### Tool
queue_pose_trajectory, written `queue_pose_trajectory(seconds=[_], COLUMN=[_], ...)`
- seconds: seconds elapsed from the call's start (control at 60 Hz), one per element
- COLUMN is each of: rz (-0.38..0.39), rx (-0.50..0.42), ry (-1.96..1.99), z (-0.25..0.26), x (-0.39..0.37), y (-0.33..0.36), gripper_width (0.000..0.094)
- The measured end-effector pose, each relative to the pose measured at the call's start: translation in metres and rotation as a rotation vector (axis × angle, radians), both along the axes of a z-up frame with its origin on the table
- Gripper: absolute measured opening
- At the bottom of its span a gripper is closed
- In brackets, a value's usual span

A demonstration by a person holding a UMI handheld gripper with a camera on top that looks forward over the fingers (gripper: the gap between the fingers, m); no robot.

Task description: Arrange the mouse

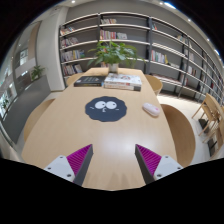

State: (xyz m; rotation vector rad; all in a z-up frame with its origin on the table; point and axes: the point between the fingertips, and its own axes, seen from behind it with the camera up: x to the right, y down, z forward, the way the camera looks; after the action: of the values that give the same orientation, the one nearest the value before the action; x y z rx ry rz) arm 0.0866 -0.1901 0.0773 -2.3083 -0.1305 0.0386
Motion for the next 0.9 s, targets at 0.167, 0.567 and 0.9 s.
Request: queue_pose_trajectory(seconds=[0.167,0.567,0.9], rz=[-0.14,-0.148,-0.166], rx=[-0.045,-0.053,-0.045], ry=[-0.032,-0.085,-0.035], z=[-0.029,-0.077,-0.081], x=[0.096,0.194,0.21], y=[0.033,0.183,0.278], gripper_width=[0.0853,0.086,0.0828])
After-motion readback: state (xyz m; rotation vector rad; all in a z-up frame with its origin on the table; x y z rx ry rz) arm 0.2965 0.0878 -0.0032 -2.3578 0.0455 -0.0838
